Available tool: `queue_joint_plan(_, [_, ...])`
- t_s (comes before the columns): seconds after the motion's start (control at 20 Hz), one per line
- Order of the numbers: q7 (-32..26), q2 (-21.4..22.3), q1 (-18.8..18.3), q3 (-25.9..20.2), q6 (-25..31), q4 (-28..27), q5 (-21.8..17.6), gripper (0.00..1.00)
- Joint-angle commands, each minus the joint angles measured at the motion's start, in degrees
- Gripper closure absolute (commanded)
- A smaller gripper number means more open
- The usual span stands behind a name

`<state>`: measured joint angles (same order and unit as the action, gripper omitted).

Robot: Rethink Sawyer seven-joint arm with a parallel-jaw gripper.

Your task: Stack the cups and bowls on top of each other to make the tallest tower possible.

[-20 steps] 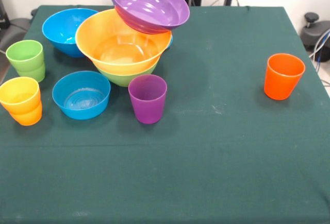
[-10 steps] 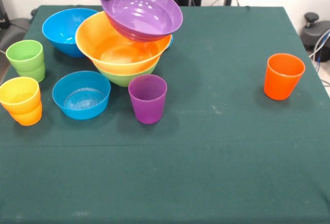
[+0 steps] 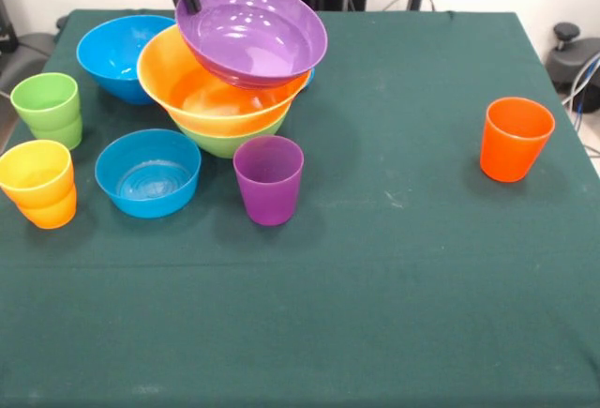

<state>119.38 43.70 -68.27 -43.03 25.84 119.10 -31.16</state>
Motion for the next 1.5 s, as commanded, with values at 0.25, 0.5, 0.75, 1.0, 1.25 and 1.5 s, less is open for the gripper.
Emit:
queue_joint_plan(0.25, [-9.8,-2.2,-0.3,-2.6,4.2,-2.7,-2.6,1.00])
queue_joint_plan(0.5, [-8.7,-2.0,-0.2,-2.2,4.3,-2.6,-2.3,0.00])
queue_joint_plan(0.75, [-9.2,-2.4,-0.6,-3.3,4.7,-2.9,-1.6,0.00])
queue_joint_plan(1.0, [-8.6,-2.5,-1.3,-4.4,4.2,-2.5,-0.8,0.00])
queue_joint_plan(1.25, [-8.8,-3.1,-1.7,-5.2,4.2,-3.0,-0.8,0.00])
queue_joint_plan(1.5, [-9.3,-3.5,-1.5,-5.7,5.2,-3.4,-0.9,0.00])
